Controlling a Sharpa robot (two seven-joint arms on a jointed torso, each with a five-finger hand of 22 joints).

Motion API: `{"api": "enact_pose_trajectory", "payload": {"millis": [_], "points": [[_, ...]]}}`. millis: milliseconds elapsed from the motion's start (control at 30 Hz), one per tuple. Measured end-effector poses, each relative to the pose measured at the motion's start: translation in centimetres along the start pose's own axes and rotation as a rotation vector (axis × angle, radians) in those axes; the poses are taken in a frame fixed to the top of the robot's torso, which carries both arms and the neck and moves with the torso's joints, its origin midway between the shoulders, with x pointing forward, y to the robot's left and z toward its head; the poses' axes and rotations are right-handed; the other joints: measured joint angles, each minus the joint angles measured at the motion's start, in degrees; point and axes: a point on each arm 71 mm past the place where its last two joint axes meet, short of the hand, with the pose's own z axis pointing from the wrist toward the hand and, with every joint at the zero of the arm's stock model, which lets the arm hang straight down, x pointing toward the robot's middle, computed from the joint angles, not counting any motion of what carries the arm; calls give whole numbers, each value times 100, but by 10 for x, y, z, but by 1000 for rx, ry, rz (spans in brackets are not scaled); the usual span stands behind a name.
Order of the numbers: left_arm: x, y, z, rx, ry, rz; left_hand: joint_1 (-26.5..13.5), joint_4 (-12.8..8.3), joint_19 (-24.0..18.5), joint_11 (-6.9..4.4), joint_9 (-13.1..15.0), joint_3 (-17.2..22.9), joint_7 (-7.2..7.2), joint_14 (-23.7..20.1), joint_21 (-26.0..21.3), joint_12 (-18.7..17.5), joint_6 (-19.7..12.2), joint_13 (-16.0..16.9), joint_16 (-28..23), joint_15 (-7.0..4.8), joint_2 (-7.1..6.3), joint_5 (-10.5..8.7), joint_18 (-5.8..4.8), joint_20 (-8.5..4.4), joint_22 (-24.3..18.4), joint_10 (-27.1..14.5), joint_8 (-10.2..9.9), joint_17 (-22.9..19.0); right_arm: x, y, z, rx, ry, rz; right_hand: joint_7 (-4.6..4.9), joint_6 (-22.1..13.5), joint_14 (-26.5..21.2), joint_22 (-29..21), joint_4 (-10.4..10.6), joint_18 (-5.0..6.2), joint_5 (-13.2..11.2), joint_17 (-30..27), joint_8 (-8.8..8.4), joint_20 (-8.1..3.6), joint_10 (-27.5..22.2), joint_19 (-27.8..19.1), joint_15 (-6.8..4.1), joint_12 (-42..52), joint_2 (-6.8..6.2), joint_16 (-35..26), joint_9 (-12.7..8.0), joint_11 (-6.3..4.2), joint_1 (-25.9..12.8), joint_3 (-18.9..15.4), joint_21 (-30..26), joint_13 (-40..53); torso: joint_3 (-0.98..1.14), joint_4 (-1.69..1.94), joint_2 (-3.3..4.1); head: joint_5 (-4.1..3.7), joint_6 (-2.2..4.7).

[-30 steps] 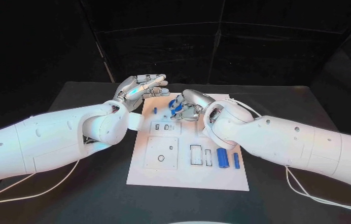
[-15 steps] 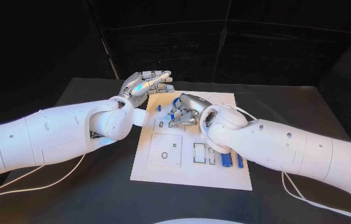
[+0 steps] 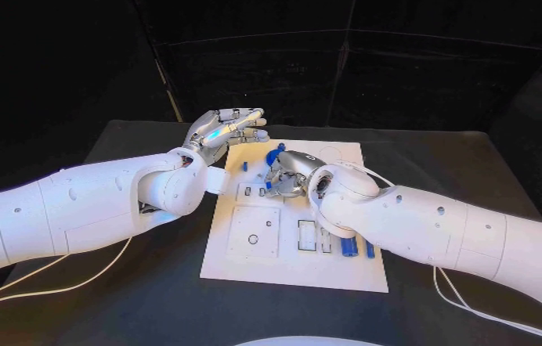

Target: Assemble the parts on the task board

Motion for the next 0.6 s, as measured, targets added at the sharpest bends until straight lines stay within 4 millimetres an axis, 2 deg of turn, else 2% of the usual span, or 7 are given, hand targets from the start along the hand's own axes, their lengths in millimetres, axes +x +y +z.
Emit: {"api": "enact_pose_trajectory", "payload": {"millis": [133, 600], "points": [[-1, 0, 0, 0, -1, 1, 0, 0, 0, 0, 0, 0, 0, 0, 0, 0, 0, 0, 0, 0, 0, 0, 0, 0, 0, 0, 0, 0, 4, -1, 0, 2, 11, -9, 0, 0, 0, 1, 22, 0, 0, 0, 0, 0, 0, 0, 0, 0, -53, 0, 0, 0, -53, 21, 0, -2, -1, 0, 0, -3, -9], [0, 0, 1, 0, -1, 1, 0, 0, 0, 0, 0, 0, 0, 0, -40, 0, 0, 0, -23, 0, 0, 0, 0, 0, -5, 0, 0, -1, 5, -3, 0, -4, 11, -22, 0, 0, 0, -2, 24, 0, -3, 0, 9, 0, 0, 0, 0, -4, -67, 0, 2, 0, -66, 21, 0, -2, -5, 1, -1, 5, -38]]}}
